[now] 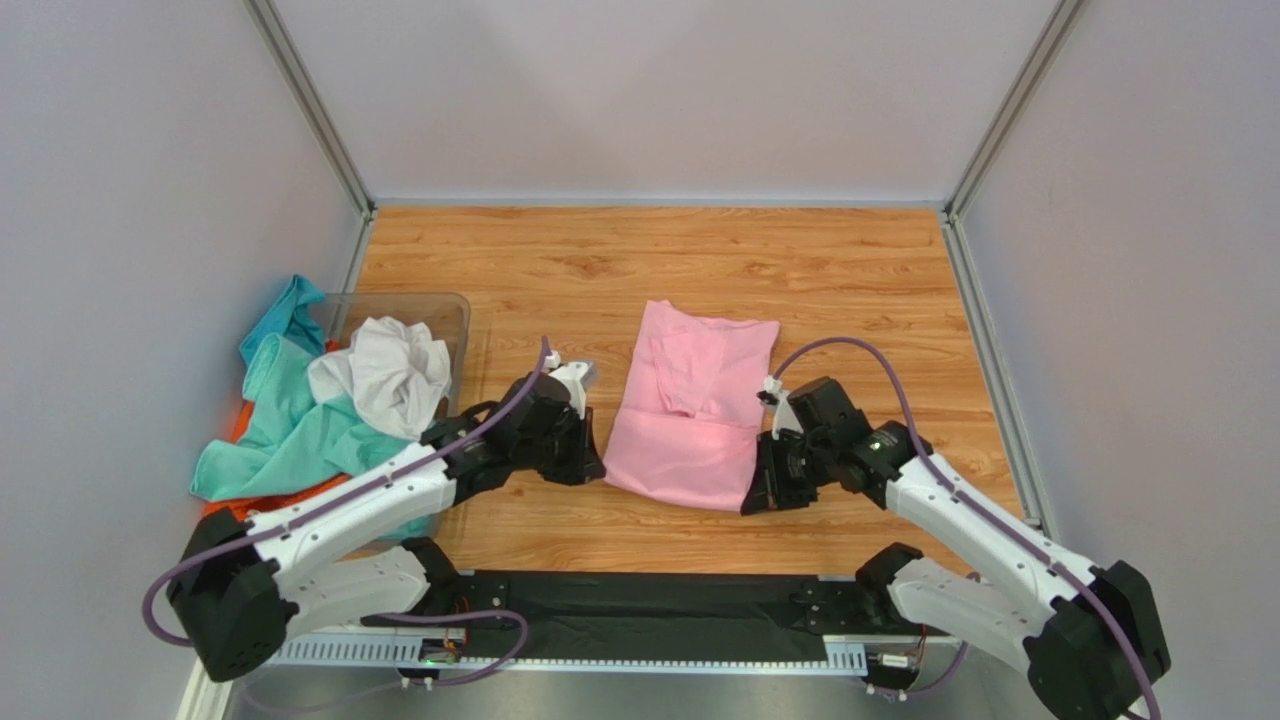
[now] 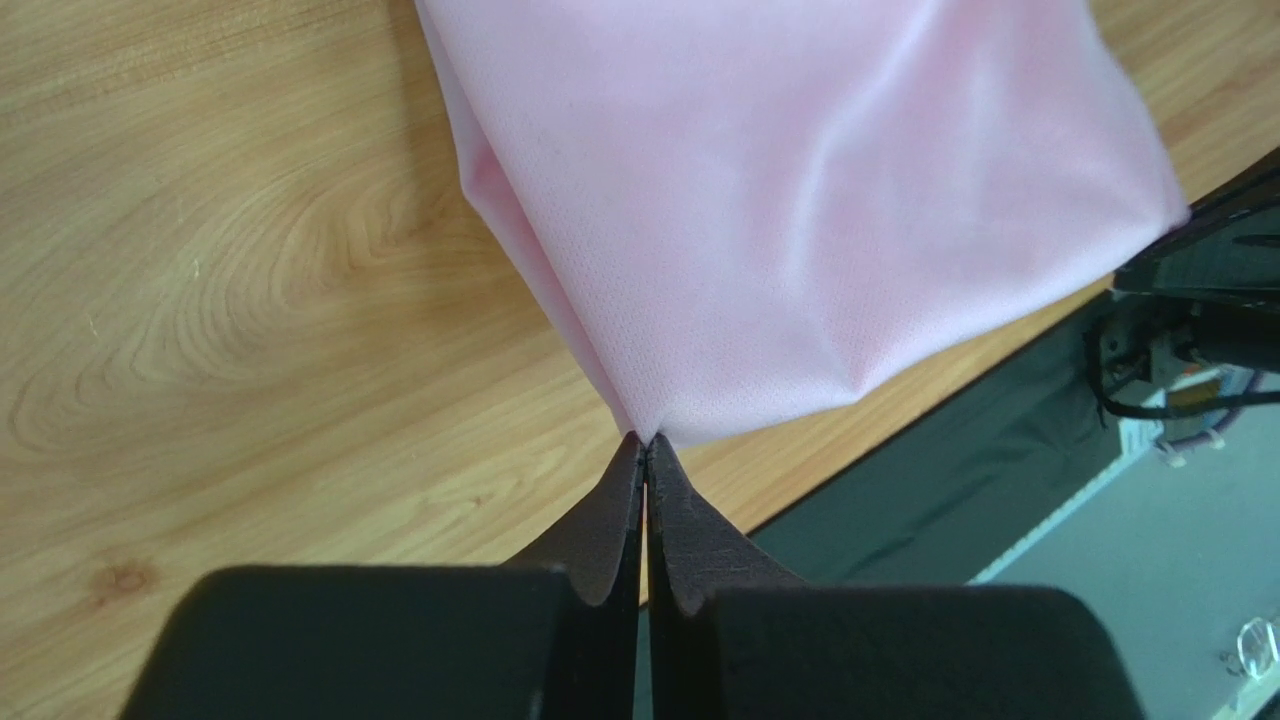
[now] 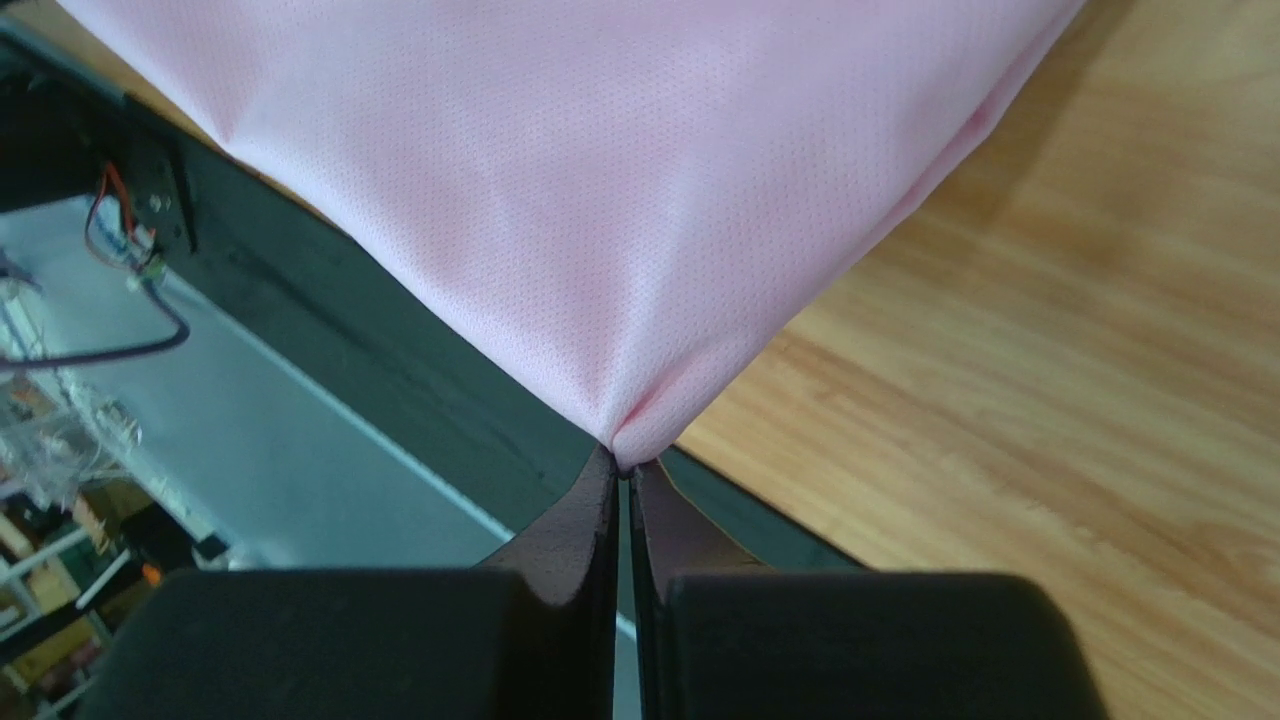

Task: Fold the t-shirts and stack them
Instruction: Fold the tshirt

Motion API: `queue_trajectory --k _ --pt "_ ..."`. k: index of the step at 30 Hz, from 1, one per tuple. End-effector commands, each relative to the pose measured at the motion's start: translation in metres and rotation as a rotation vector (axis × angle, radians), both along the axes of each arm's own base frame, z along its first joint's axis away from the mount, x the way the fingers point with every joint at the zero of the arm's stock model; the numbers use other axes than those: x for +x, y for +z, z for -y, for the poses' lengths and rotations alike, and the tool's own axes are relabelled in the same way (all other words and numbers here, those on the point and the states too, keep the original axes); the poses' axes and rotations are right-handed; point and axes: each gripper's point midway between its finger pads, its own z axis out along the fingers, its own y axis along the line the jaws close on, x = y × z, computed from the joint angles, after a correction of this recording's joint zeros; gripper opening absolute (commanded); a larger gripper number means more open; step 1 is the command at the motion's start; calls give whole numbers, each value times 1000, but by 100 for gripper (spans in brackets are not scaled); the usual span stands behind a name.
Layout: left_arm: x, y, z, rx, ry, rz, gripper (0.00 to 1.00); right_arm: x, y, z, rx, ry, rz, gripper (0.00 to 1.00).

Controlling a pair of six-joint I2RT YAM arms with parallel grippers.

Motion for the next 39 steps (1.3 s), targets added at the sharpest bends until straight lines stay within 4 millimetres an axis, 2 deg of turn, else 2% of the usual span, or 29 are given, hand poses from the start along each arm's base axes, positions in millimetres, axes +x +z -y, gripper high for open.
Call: queue_trajectory --k 1,5,8,11,17,22,27,30,31,33,34,39 --pt "-12 27 -5 -49 11 46 0 -34 23 -7 73 67 -91 0" --pt "-26 56 -14 -101 12 67 0 -57 54 -15 163 143 -107 0" --pt "-34 80 -20 -172 14 104 0 -71 69 -19 217 199 -146 0" --pt "-42 95 -24 -211 7 117 0 -89 90 -29 318 262 -208 0" --pt "-46 119 -34 -243 23 159 0 -105 125 -37 434 331 -238 0" --pt "-44 133 -37 -254 32 198 0 -104 126 -39 436 293 -268 0" --pt "-32 132 -42 -222 80 239 0 -94 118 -40 400 243 -265 0" --pt "-17 131 -45 -193 134 275 0 -83 112 -39 379 210 -238 0" --pt "-7 126 -53 -159 205 292 0 -76 109 -37 373 184 -228 0" --pt "2 121 -57 -138 271 291 0 -68 107 -35 365 161 -201 0" --pt "8 120 -55 -132 284 299 0 -59 109 -34 368 132 -186 0" --pt "22 121 -45 -118 286 320 0 -46 109 -30 372 108 -152 0"
